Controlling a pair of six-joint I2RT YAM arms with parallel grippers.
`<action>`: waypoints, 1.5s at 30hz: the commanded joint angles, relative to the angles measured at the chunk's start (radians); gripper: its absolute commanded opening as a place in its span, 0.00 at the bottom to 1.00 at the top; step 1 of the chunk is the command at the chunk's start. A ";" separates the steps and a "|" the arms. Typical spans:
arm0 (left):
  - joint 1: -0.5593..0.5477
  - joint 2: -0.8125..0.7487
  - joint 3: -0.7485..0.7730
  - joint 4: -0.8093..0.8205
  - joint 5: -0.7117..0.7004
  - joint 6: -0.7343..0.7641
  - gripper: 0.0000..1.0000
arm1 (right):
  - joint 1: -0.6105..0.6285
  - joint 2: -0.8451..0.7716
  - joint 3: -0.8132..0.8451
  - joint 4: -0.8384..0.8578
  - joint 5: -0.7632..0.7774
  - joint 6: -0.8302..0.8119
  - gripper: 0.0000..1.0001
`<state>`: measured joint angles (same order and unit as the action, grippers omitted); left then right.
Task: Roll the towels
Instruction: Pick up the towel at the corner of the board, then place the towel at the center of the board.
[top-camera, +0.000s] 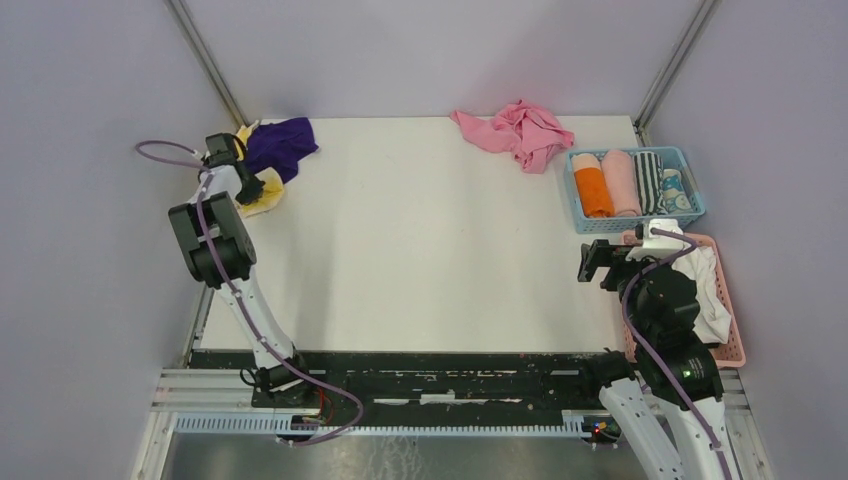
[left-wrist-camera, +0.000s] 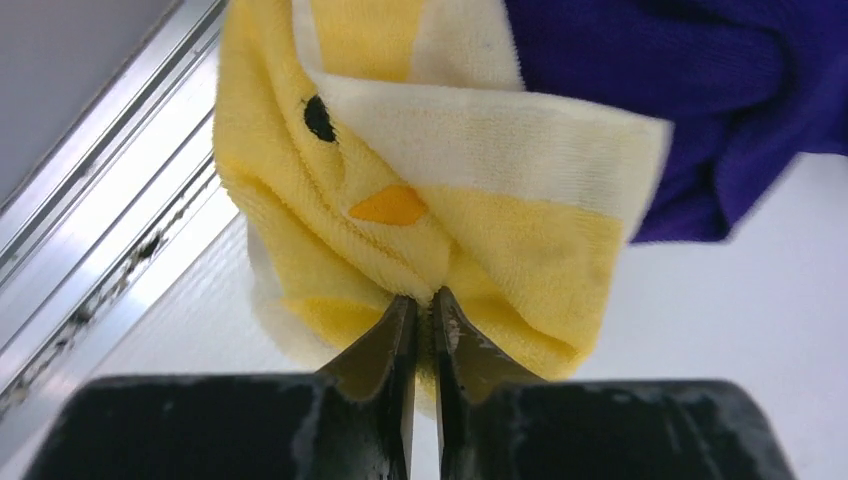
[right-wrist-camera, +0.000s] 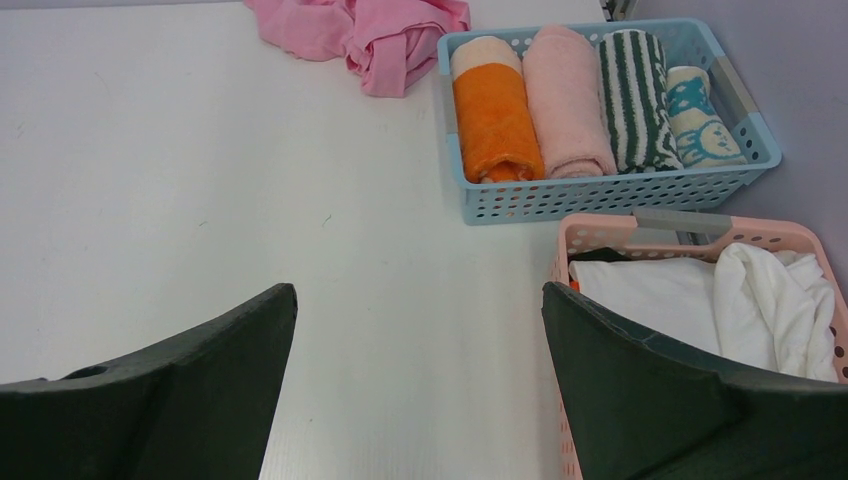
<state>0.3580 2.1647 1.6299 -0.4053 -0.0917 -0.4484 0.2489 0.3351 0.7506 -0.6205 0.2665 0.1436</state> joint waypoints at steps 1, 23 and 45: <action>-0.034 -0.314 0.002 0.047 -0.019 -0.044 0.13 | 0.004 0.000 0.000 0.050 -0.018 -0.009 1.00; -0.560 -0.577 0.421 0.032 0.172 0.032 0.03 | 0.005 -0.038 0.000 0.058 -0.096 0.000 1.00; -0.665 -1.150 -0.625 -0.130 0.067 -0.059 0.51 | 0.005 0.333 0.085 0.066 -0.544 0.091 0.97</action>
<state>-0.3088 1.1103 1.0657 -0.5095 0.0826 -0.5213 0.2489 0.5552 0.7902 -0.6136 -0.1333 0.1829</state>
